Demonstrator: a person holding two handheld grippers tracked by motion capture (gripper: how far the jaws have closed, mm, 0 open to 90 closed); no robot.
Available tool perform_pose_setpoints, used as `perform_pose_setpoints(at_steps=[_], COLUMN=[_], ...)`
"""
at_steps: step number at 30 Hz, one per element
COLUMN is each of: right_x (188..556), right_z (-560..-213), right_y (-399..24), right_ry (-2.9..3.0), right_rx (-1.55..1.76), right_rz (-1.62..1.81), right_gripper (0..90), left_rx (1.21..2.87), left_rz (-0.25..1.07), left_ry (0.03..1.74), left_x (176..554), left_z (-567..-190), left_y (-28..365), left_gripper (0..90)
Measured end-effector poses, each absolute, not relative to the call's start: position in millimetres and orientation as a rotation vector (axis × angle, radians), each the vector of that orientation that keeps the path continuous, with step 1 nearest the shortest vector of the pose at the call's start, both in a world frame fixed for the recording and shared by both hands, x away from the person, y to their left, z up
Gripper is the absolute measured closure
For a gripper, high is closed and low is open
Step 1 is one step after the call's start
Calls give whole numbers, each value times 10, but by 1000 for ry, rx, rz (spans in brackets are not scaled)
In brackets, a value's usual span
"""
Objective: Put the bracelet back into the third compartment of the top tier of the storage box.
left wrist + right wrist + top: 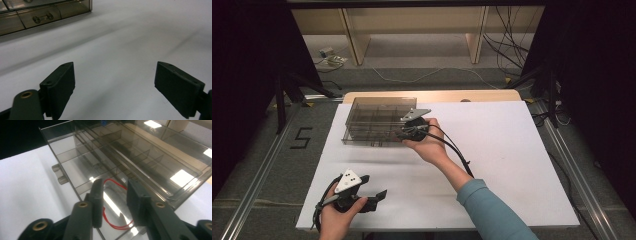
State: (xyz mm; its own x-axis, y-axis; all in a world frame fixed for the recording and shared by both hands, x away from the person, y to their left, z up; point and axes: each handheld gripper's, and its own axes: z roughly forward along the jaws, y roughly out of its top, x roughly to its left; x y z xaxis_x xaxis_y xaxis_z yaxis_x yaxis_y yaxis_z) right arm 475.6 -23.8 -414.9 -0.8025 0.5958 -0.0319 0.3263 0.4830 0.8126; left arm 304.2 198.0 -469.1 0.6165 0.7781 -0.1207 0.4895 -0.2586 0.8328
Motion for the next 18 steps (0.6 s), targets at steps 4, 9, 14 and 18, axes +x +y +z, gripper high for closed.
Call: perform_pose_setpoints(at_steps=[4,9,14,18], right_x=[4744,4712,4653,4602], right_z=[-4112,-4071,-4059,-4045], right_y=[-278,-327,-377,-431], right_ry=[2418,2440,2453,2437], right_rx=[785,785,783,788], right_rz=[1235,1226,1212,1220], right_gripper=[604,504,422,384], left_rx=[1920,1918,1917,1917], left_rz=[395,390,391,388], left_ry=[1009,1009,1011,1011], left_x=[3044,3044,3045,3045], left_z=[-4694,-4697,-4699,-4701], left_y=[1983,1978,1979,1975], left_gripper=[167,166,166,166])
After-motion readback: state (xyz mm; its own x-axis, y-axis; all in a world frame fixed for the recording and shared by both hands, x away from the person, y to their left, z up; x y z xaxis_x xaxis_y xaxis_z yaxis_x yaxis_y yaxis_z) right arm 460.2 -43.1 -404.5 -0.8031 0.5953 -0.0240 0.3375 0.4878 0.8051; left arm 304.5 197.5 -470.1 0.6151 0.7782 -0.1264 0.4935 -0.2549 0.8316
